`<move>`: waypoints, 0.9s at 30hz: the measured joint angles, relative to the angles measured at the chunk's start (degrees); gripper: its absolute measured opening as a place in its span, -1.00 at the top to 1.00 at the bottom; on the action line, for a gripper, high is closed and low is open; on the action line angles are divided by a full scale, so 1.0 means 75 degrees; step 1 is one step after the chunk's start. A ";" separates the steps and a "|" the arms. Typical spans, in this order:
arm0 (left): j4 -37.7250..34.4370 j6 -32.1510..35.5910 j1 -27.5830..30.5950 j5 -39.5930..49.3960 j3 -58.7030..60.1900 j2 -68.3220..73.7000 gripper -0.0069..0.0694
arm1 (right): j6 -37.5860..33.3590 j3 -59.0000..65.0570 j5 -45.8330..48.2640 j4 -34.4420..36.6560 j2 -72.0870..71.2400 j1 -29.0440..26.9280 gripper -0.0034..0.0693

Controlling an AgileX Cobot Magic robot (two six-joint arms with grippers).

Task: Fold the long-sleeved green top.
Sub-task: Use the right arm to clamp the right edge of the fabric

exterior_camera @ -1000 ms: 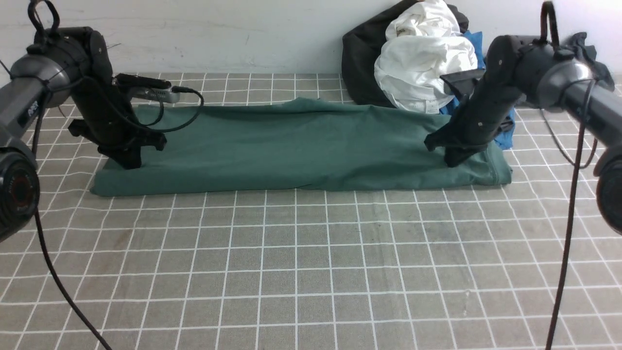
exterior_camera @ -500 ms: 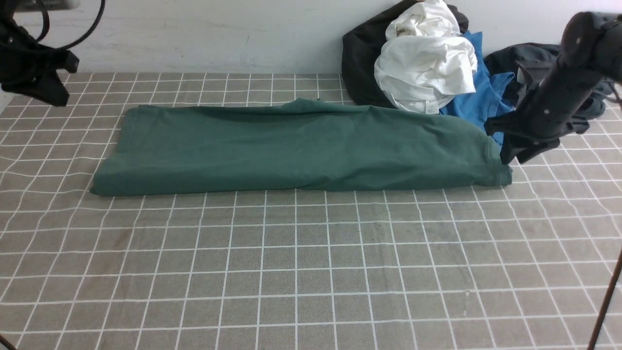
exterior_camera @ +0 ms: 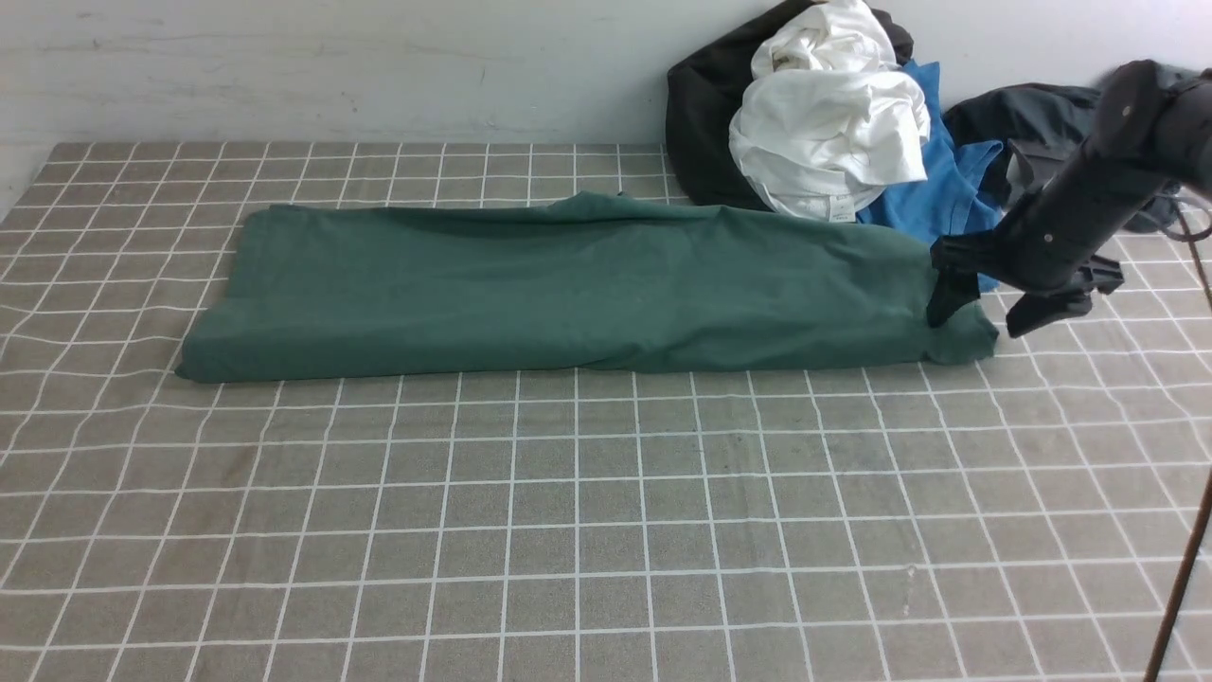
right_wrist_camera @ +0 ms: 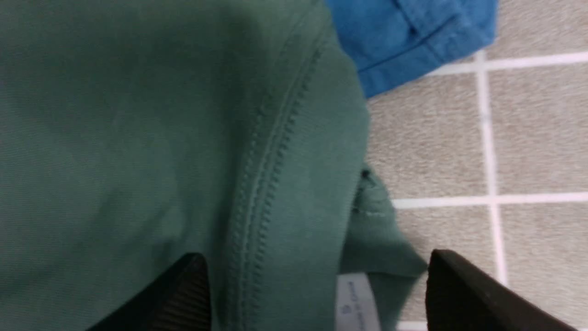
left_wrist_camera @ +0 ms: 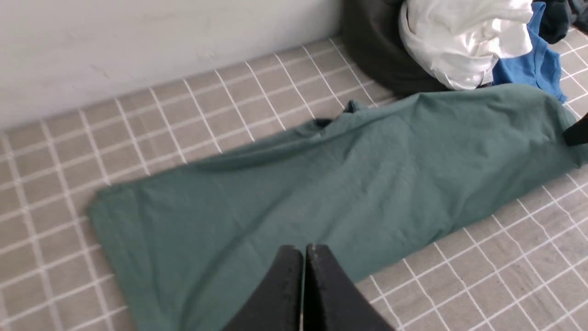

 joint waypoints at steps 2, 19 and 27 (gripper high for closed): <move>0.0214 -0.0048 0.0000 0.0002 0.0023 -0.0444 0.84 | -0.0031 -0.0009 -0.0026 0.0269 0.0112 0.0000 -0.44; 0.1609 -0.0194 0.0000 -0.0335 0.5021 -0.4880 0.84 | -0.0912 -0.0073 0.0230 -0.0086 -0.0041 -0.0008 0.84; 0.2225 -0.0547 0.0000 -0.1091 0.7239 -0.5692 0.84 | -0.0857 -0.0073 0.0290 -0.0707 -0.0066 -0.0003 0.30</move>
